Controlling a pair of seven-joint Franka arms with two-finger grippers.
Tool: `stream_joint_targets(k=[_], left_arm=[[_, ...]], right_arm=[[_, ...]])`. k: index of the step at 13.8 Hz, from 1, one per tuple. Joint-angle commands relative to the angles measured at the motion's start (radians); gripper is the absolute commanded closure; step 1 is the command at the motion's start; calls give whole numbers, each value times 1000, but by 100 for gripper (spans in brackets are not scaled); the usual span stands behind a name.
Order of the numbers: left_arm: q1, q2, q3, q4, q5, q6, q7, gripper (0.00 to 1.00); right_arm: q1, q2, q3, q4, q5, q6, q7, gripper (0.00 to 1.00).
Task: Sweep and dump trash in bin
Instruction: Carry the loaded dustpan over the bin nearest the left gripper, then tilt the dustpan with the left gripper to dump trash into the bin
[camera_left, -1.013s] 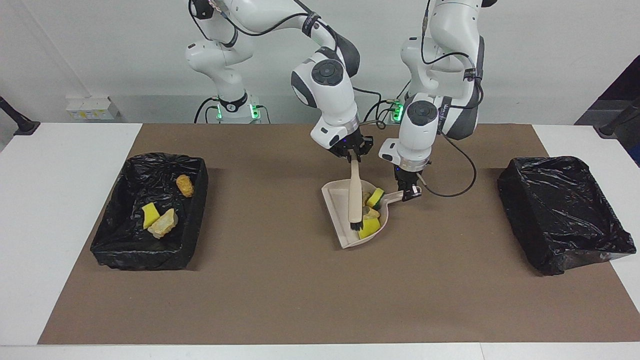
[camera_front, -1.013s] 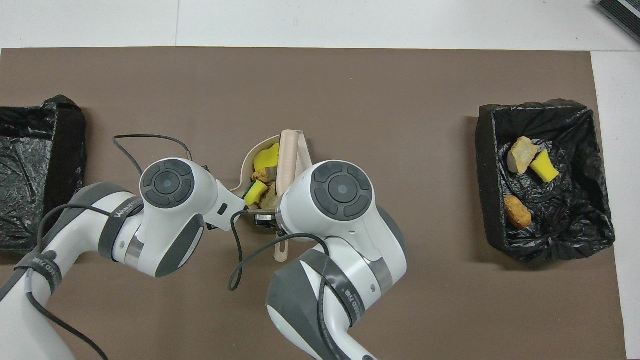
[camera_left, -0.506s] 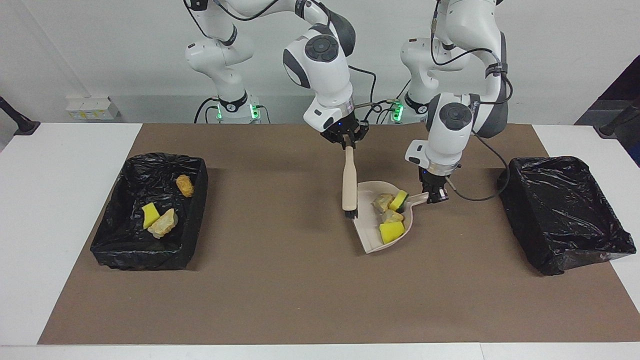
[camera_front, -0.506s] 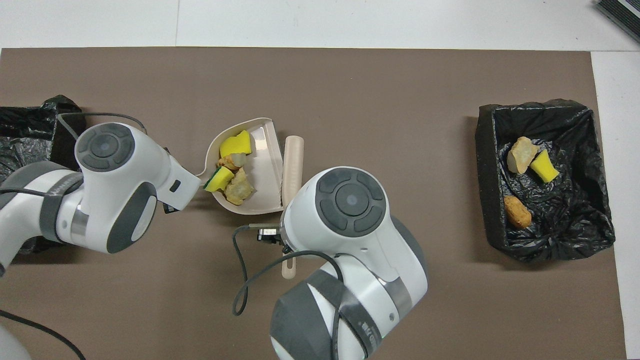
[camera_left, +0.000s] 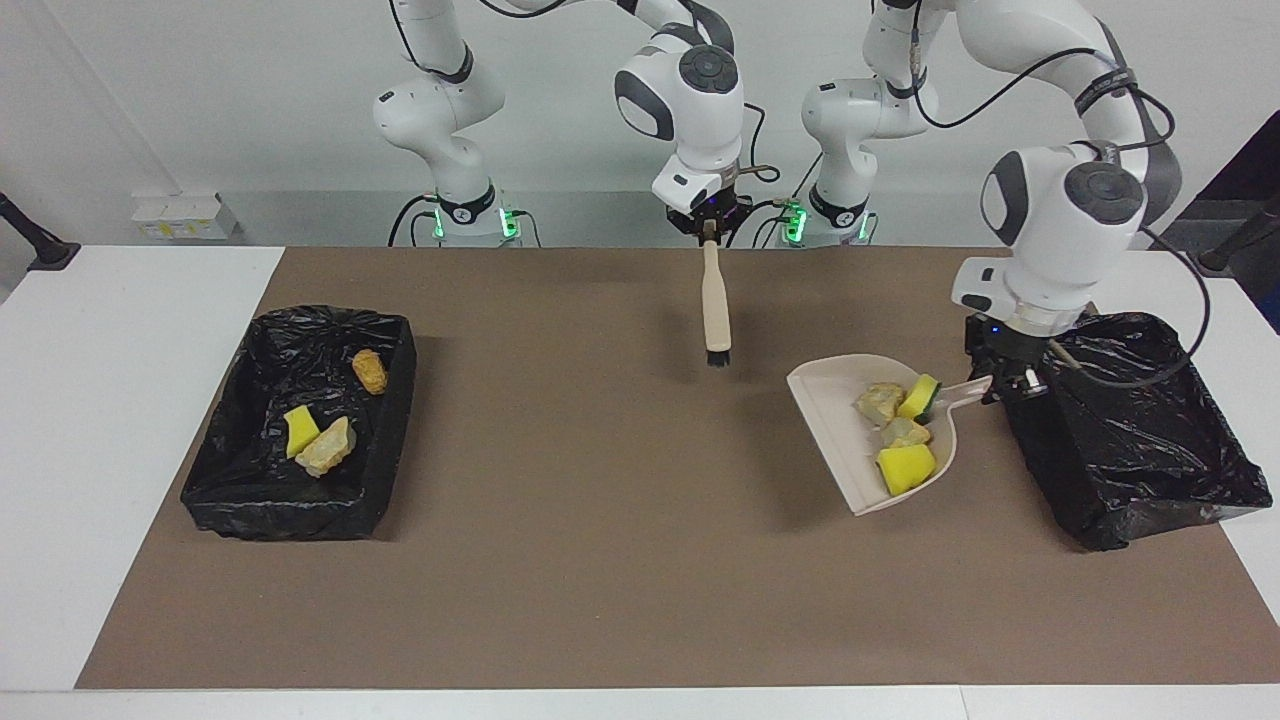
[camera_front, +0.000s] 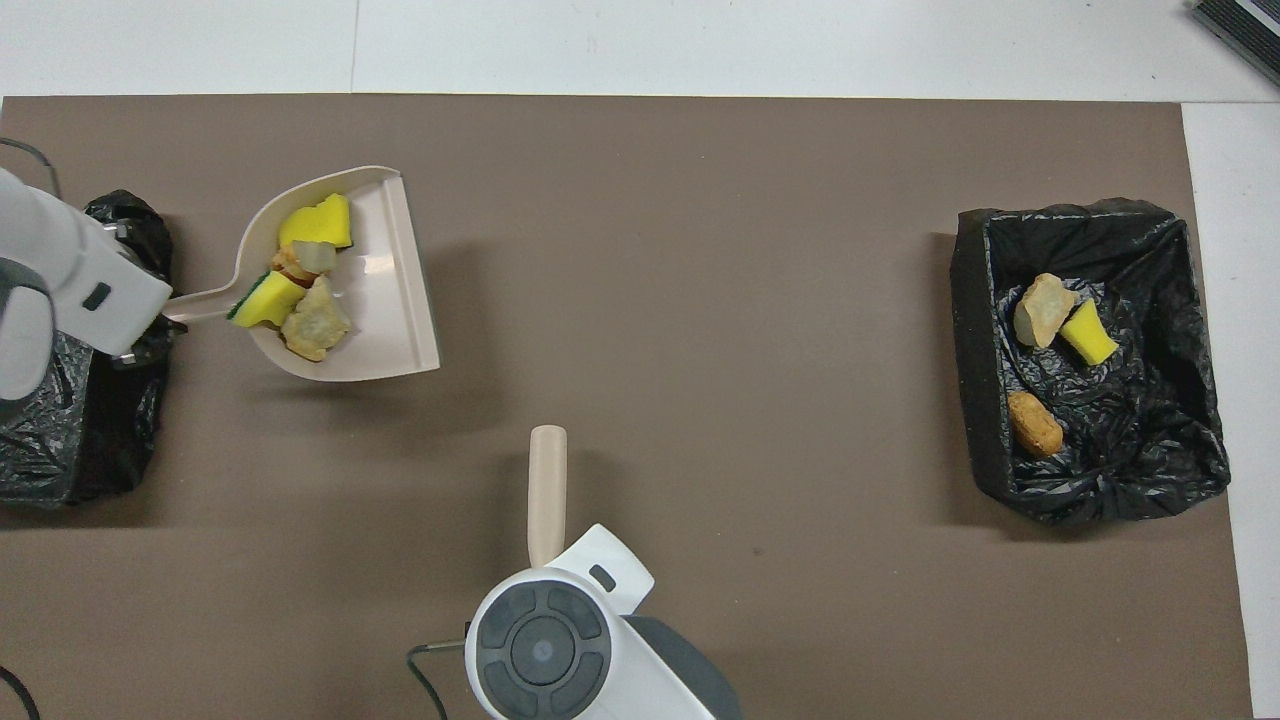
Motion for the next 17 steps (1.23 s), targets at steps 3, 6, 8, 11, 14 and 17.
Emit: stream_joint_targets(k=[3, 6, 8, 11, 14, 17], left_arm=[[174, 77, -8, 144, 5, -73, 274, 100], [297, 90, -6, 178, 20, -78, 467, 100], [372, 101, -5, 221, 29, -90, 552, 100], [451, 109, -5, 227, 91, -3, 643, 100], [437, 116, -1, 213, 292, 89, 631, 100], [404, 121, -1, 209, 478, 115, 528, 100]], right_arm=[[144, 14, -5, -144, -52, 180, 176, 100], [151, 1, -5, -253, -124, 287, 164, 100], [142, 7, -7, -253, -129, 301, 161, 100], [139, 13, -5, -250, -127, 317, 141, 100], [133, 16, -5, -246, -124, 315, 131, 44], [110, 50, -8, -171, -124, 286, 133, 6]])
